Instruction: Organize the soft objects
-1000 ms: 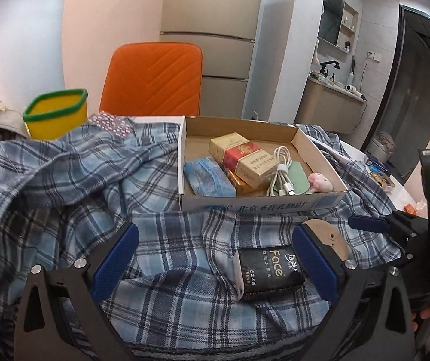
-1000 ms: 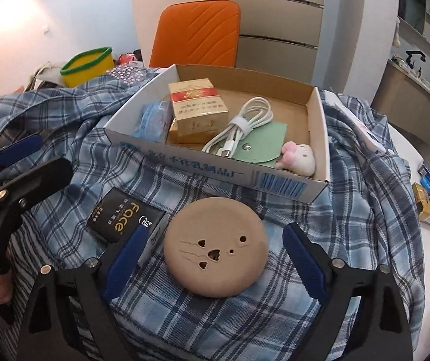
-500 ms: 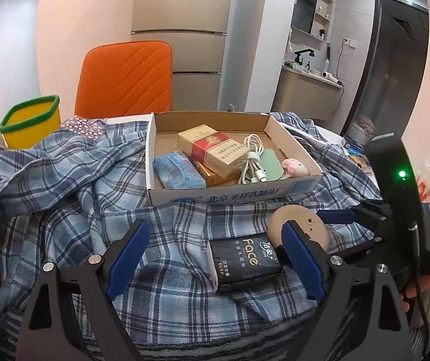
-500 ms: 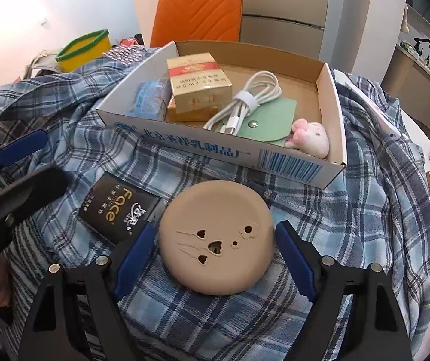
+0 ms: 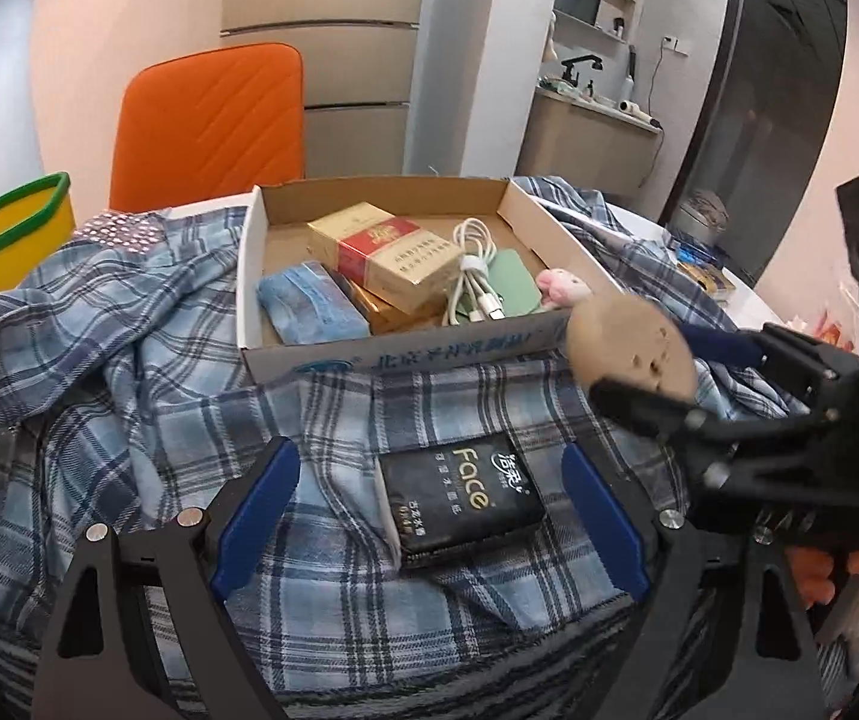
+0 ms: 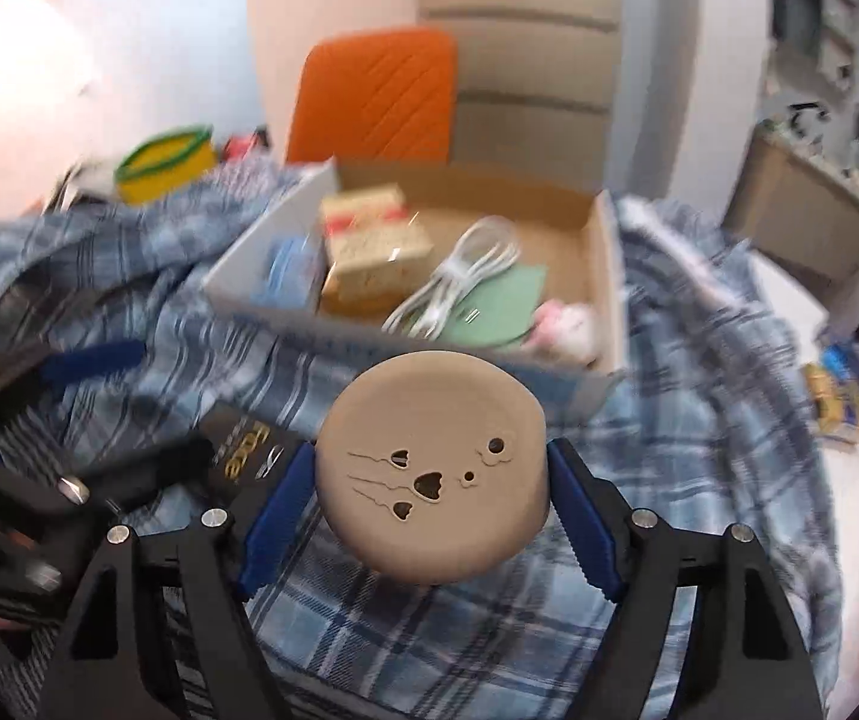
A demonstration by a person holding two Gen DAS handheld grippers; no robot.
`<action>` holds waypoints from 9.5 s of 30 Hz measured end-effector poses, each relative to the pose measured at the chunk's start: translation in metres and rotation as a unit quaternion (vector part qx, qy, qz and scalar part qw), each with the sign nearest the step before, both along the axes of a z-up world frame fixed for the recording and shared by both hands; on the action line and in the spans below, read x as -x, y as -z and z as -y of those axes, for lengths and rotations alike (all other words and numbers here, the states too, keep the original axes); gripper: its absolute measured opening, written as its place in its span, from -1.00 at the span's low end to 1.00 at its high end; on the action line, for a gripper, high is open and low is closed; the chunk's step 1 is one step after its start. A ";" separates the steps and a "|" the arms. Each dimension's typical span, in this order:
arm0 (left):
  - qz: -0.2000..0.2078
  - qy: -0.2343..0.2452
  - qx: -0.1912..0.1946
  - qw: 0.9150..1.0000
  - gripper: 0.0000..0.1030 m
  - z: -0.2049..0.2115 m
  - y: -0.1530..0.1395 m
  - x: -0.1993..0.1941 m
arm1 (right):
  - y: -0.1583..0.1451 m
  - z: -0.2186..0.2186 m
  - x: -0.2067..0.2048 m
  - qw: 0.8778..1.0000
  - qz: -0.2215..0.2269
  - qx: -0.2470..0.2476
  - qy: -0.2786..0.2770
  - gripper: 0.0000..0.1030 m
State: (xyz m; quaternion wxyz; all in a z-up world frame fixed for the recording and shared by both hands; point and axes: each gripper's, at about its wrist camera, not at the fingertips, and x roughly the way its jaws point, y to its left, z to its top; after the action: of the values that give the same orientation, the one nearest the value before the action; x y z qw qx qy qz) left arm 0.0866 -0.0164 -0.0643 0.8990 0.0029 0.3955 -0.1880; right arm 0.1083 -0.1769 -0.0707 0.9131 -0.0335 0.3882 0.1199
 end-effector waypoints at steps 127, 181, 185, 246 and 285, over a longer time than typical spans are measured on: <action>0.236 -0.099 0.023 0.966 0.28 -0.003 -0.064 -0.060 | -0.061 0.012 -0.060 0.962 0.260 -0.018 0.085 0.57; 0.293 -0.121 0.031 0.948 0.99 -0.008 -0.092 -0.034 | -0.058 0.029 -0.062 0.964 0.237 -0.023 0.116 0.76; 0.328 -0.115 0.045 0.937 0.99 -0.008 -0.116 -0.013 | -0.086 0.032 -0.037 0.947 0.295 -0.028 0.124 0.79; 0.369 -0.168 0.050 0.913 0.99 -0.043 -0.063 0.104 | -0.074 0.025 0.124 0.909 0.397 -0.037 0.119 1.00; 0.367 -0.176 0.042 0.913 0.99 -0.043 -0.064 0.103 | -0.068 0.030 0.118 0.911 0.388 -0.055 0.131 1.00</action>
State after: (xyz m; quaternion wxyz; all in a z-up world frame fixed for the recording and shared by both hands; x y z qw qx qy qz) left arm -0.0166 0.0265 0.0001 0.9987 -0.0359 0.0239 -0.0287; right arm -0.0098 -0.2072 -0.0026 0.9997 0.0237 -0.0031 -0.0024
